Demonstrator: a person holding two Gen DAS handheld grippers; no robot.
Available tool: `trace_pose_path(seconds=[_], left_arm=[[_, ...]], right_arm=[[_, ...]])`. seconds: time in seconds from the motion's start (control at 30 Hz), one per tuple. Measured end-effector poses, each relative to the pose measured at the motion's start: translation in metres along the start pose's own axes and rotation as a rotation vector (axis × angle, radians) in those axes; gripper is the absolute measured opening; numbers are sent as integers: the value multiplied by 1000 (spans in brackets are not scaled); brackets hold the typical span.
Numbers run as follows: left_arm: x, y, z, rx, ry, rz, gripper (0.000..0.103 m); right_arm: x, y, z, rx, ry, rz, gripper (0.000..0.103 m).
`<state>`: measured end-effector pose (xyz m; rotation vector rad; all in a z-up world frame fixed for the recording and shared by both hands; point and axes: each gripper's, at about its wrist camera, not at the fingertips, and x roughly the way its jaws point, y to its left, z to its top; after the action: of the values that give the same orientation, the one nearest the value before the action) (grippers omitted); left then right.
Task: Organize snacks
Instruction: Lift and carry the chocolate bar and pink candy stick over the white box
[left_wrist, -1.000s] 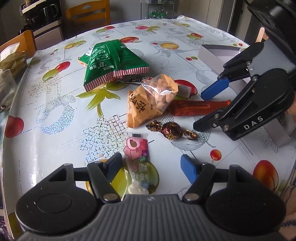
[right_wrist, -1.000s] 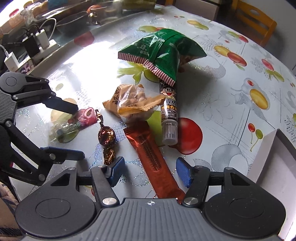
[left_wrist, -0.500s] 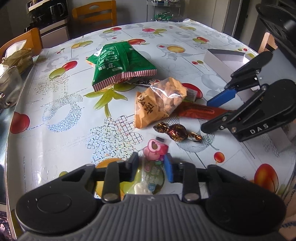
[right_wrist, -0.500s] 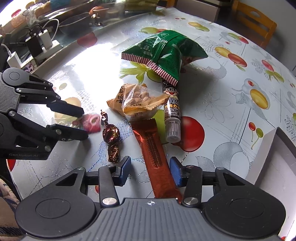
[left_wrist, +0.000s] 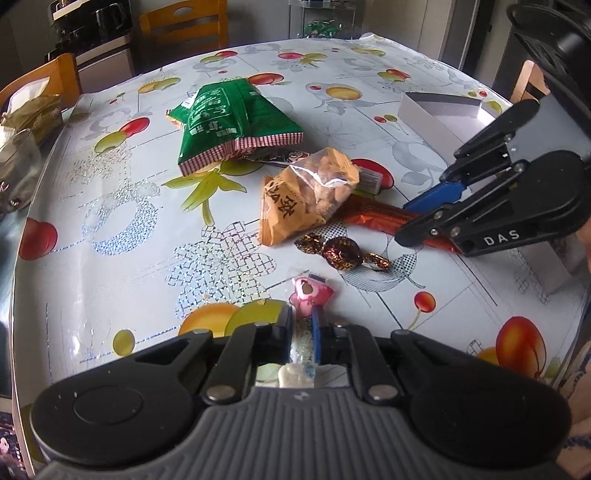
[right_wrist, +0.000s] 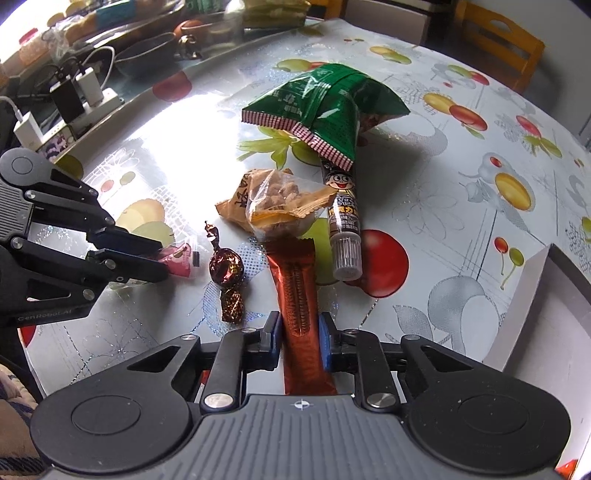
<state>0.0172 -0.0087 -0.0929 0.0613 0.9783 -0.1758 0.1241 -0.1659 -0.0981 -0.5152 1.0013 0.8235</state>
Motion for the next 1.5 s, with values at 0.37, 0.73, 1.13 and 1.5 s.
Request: trace_pose_path(seconds=[0.37, 0.73, 1.13, 1.5], left_arm=[[-20, 1, 9, -18, -52, 13, 5], [-33, -15, 23, 36, -100, 12, 5], [-39, -26, 30, 66, -121, 10, 5], [-39, -39, 44, 91, -133, 24, 5]], right_arm=[[-16, -6, -5, 64, -42, -11, 22], [-40, -9, -8, 107, -109, -25, 22], [-60, -14, -14, 145, -157, -41, 22], [-79, -25, -23, 199, -199, -67, 22]])
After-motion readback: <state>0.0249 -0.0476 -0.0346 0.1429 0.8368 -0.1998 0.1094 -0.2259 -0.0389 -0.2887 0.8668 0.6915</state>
